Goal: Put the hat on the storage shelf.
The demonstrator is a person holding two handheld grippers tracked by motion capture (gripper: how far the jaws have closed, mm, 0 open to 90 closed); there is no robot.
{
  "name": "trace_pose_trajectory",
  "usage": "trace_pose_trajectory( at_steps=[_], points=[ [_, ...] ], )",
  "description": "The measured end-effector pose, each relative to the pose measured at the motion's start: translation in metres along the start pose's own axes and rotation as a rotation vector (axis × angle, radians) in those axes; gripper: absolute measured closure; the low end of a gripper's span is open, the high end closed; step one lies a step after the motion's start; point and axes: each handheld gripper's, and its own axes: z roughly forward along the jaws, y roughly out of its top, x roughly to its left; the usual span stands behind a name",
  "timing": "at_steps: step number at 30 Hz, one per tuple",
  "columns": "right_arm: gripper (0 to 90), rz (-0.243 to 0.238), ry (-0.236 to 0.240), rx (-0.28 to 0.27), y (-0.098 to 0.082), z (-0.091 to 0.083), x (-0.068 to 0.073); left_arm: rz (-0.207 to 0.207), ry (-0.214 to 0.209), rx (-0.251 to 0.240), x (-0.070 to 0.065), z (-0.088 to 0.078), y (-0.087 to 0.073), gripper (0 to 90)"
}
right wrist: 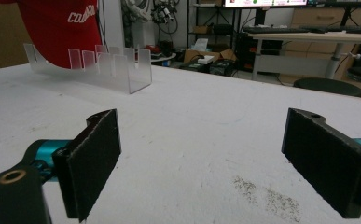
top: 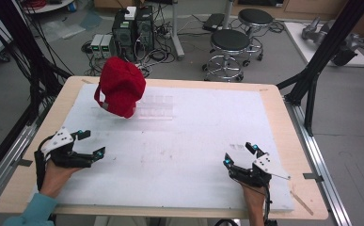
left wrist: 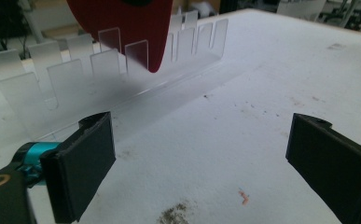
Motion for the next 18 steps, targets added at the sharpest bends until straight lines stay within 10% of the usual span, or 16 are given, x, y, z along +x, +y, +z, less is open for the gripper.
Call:
trace_pose_trajectory(
  at_steps=[18],
  points=[
    [10.7, -0.001, 0.000, -0.004, 0.000, -0.001, 0.000, 0.024, 0.058, -0.175, -0.006, -0.020, -0.031, 10.1]
  ],
)
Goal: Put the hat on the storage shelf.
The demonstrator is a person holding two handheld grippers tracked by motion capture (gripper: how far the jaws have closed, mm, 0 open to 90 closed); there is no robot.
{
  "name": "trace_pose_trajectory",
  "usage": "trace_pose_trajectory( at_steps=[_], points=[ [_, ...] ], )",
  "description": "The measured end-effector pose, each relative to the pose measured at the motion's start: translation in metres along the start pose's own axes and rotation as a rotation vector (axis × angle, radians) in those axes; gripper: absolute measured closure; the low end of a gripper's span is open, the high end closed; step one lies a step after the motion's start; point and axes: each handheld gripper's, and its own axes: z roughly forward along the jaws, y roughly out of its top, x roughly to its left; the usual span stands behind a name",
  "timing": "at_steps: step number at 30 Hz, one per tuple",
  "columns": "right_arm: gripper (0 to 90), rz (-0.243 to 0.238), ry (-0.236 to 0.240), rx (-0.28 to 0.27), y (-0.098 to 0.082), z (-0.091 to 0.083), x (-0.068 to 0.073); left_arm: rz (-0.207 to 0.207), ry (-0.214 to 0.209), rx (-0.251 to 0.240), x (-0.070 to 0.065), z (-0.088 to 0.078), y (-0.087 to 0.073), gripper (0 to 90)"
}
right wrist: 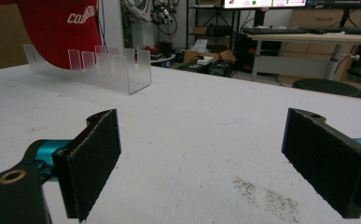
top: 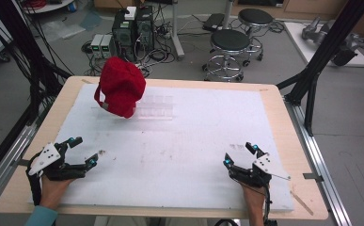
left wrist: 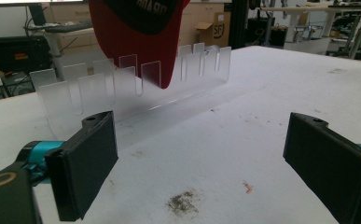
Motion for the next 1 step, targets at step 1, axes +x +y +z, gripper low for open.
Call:
trace_pose_trajectory(
  at_steps=[1],
  points=[
    [10.7, 0.004, -0.003, -0.002, 0.0000, -0.0002, 0.0002, 0.001, 0.003, 0.000, -0.0002, 0.0001, -0.0001, 10.1]
  ],
)
